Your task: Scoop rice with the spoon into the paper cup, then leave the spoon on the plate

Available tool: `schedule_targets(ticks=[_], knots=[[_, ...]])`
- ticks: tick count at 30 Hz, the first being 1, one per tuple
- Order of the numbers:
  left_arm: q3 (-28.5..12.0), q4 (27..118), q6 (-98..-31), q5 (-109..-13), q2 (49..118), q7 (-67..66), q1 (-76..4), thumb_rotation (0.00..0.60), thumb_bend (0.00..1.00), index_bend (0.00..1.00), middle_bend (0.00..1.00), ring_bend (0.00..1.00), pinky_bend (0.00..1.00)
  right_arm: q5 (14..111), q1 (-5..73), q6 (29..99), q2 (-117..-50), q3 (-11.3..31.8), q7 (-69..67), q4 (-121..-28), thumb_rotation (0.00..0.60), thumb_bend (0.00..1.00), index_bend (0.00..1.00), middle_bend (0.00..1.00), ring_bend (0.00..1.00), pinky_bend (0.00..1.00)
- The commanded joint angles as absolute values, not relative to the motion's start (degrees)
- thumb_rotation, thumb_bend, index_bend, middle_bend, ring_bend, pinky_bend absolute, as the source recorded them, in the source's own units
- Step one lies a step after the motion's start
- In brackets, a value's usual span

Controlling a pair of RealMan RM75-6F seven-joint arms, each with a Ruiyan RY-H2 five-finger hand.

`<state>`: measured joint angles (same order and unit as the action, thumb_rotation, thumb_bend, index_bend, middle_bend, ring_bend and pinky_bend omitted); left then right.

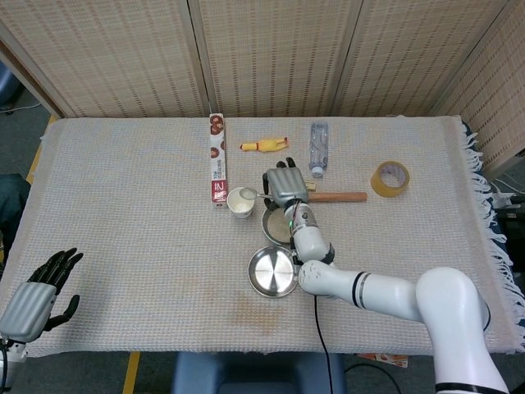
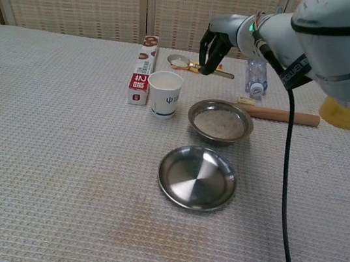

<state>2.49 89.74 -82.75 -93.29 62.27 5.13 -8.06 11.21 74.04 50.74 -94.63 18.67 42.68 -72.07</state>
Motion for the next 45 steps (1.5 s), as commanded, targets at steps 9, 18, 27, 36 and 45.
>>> schedule_targets(ticks=[9,18,27,36,45], knots=[[2.51,89.43,-83.26,-93.60,61.76,6.59,-7.98,0.600,0.48,0.00,0.00,0.00,0.20,11.06,80.47,59.03,-102.83,15.84,57.63,-63.41,0.600,0.33,0.94,0.58,0.12,0.03],[2.38,88.83,-83.43,-93.45,61.35,8.45,-8.00,0.600,0.48,0.00,0.00,0.00,0.20,12.89,82.43,61.61,-106.65,15.92,66.96,-60.48,0.600,0.33,0.94,0.58,0.12,0.03],[2.55,88.57,-83.78,-93.87,61.10,9.45,-7.90,0.600,0.48,0.00,0.00,0.00,0.20,15.02,83.85,63.86,-108.80,15.57,75.93,-59.05,0.600,0.34,0.94,0.58,0.12,0.03],[2.52,88.50,-84.04,-93.92,60.90,10.00,-7.83,0.600,0.48,0.00,0.00,0.00,0.20,18.29,86.34,64.66,-112.95,12.46,87.96,-55.88,0.600,0.34,0.93,0.58,0.12,0.02],[2.75,88.13,-83.78,-94.04,60.64,11.22,-7.90,0.600,0.48,0.00,0.00,0.00,0.20,30.28,87.23,67.00,-115.03,5.54,94.79,-54.79,0.600,0.34,0.93,0.58,0.12,0.01]])
